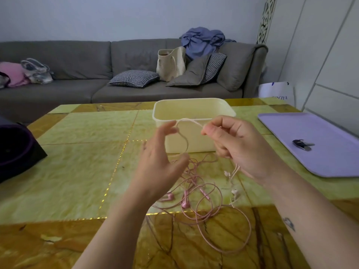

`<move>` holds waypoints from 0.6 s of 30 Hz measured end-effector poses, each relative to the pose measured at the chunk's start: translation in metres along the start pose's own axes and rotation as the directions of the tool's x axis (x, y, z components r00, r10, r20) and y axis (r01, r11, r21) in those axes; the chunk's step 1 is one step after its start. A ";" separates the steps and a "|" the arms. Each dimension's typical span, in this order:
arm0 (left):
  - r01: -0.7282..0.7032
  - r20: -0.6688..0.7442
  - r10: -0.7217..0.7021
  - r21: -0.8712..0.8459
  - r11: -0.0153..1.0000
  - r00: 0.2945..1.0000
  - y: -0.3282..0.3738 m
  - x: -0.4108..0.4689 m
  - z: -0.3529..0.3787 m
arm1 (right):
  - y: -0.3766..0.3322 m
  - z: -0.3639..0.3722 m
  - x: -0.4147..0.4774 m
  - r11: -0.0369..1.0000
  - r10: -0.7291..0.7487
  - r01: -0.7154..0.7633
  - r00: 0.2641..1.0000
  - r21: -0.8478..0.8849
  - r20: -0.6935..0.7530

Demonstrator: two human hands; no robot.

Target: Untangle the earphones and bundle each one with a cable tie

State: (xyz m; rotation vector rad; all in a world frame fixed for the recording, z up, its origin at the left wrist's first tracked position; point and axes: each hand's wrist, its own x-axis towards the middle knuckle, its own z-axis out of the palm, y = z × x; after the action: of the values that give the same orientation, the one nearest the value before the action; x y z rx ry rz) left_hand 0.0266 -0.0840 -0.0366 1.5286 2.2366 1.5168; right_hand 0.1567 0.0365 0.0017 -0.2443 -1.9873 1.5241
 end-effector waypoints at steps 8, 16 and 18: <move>0.260 0.024 -0.270 0.200 0.945 0.963 -0.027 0.012 0.015 | 0.014 -0.038 0.002 0.997 0.008 0.008 0.975 0.075 -0.222; 0.157 -0.024 -0.156 0.232 0.960 0.987 -0.003 0.017 0.011 | 0.025 -0.040 -0.010 0.527 0.304 -0.301 0.940 -0.795 -0.155; 0.093 0.019 -0.100 0.239 0.967 0.995 0.008 0.013 0.021 | 0.011 -0.018 -0.010 0.742 0.254 -0.169 0.966 -0.649 0.038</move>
State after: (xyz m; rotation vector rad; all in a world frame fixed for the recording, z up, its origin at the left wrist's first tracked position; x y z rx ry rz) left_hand 0.0360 -0.0595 -0.0362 1.4595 2.5109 1.2276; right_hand 0.1726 0.0497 -0.0099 -0.6938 -2.6104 0.9266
